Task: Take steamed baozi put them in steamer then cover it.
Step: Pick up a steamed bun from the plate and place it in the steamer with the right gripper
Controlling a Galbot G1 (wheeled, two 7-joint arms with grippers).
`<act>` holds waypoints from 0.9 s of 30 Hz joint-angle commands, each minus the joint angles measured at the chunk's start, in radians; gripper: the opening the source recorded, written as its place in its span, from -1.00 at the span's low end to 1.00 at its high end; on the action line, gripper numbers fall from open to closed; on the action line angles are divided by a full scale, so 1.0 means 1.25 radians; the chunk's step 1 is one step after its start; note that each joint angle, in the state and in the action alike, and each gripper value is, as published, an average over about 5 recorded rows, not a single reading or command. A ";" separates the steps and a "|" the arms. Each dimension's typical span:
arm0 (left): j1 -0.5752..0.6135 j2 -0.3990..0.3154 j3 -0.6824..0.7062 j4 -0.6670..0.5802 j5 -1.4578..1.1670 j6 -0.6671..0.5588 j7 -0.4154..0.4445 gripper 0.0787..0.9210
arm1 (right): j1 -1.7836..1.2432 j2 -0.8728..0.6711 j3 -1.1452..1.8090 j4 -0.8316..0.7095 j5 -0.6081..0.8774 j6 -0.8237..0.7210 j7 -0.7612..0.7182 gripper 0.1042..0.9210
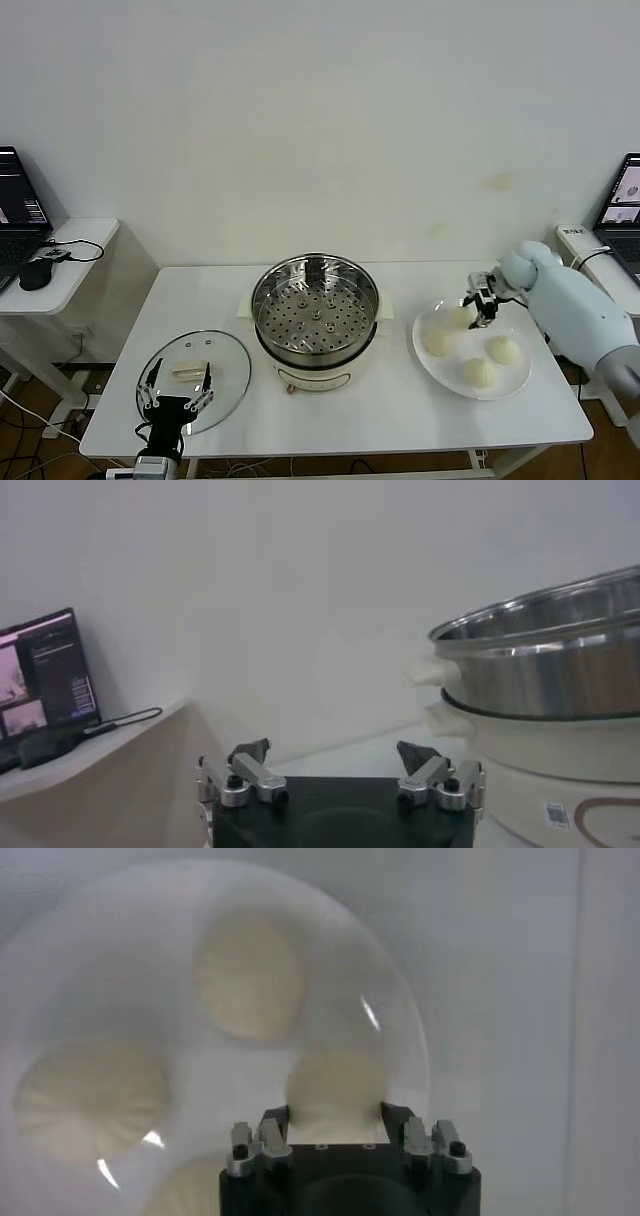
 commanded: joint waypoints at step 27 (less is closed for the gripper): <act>-0.002 0.014 -0.040 -0.006 -0.056 -0.004 0.006 0.77 | 0.441 0.324 -0.483 0.147 0.365 0.103 0.053 0.22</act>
